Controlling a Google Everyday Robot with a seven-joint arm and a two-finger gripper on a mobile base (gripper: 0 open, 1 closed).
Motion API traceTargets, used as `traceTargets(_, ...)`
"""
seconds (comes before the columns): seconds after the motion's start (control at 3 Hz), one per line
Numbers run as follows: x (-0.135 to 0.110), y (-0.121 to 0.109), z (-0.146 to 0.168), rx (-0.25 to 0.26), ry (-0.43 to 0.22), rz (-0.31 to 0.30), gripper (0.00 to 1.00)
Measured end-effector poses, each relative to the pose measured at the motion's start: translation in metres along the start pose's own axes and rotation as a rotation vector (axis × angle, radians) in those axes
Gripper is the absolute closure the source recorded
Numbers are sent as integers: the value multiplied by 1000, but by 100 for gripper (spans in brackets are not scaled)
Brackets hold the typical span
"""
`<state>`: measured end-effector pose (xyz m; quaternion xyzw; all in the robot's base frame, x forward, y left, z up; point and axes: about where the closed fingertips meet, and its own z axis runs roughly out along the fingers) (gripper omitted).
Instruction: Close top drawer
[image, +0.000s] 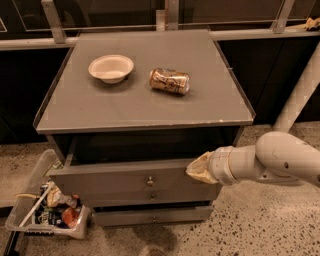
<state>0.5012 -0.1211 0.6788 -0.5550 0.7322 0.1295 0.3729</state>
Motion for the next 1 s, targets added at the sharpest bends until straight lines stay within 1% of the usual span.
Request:
traceTargets(0.33, 0, 0, 0, 0, 0, 0, 13)
traceTargets(0.67, 0, 0, 0, 0, 0, 0, 0)
traceTargets(1.0, 0, 0, 0, 0, 0, 0, 0)
